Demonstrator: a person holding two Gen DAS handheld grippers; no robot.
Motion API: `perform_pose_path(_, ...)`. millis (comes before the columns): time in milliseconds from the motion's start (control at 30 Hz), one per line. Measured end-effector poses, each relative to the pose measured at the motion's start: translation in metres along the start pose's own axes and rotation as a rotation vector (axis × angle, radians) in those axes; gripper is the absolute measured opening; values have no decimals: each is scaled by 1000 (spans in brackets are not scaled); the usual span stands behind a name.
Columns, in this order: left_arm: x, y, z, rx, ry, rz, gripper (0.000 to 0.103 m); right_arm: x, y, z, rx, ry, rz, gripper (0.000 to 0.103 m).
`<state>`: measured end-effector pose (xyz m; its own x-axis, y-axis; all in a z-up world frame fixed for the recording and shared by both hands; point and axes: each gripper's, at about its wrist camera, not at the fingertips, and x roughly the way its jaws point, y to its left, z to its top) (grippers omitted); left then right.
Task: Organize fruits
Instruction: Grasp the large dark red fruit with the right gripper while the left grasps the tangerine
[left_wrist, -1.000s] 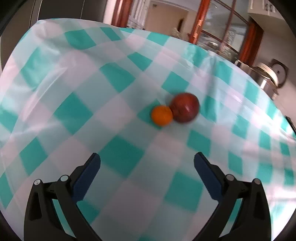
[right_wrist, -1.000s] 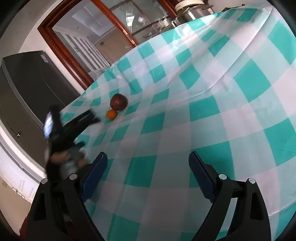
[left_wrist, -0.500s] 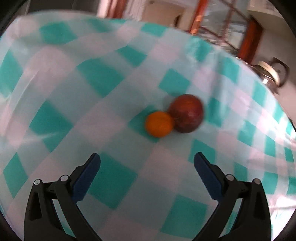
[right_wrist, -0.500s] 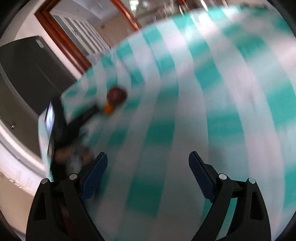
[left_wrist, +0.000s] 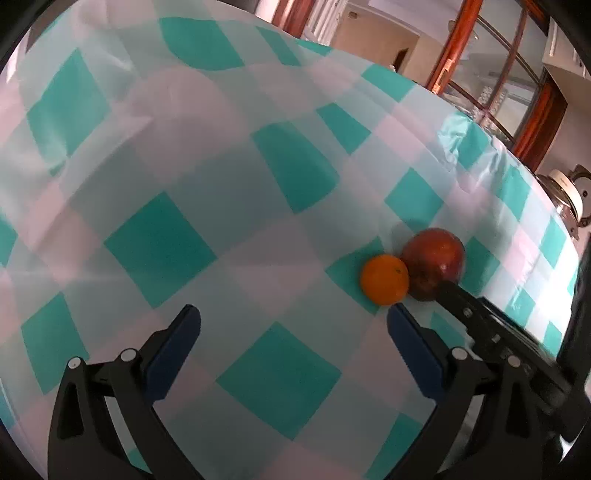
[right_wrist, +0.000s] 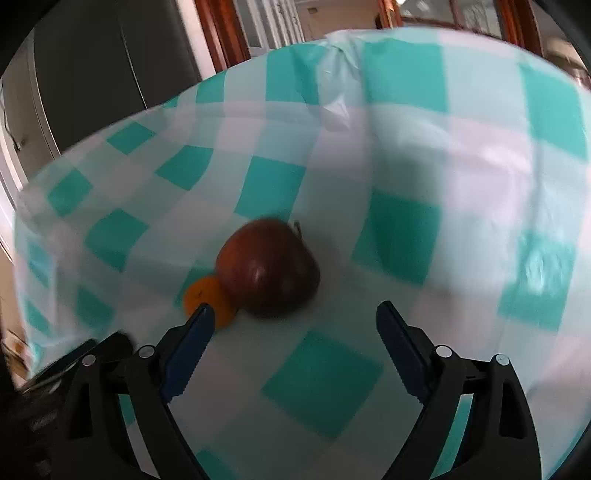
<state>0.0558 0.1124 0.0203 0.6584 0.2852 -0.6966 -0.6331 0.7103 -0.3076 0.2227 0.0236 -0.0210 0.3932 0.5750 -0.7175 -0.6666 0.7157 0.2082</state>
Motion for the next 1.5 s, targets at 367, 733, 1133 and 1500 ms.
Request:
perform_pose_path(367,-4,13,6,-90,-26,6,101,35,10,18,-120,83,-13,82)
perform_pose_path(733,-2,-11,5,38,-30,-54,101,23,0,8,2,47,27,57)
perform_pose_path(1133,-1,-33,-2,149,-38,-75,101,-86,-100,-100,660,-179,59,58)
perform_pose_path(1500,34,-76,9,245,19,-52,97,-92,-88,-84,621,-256,33,58)
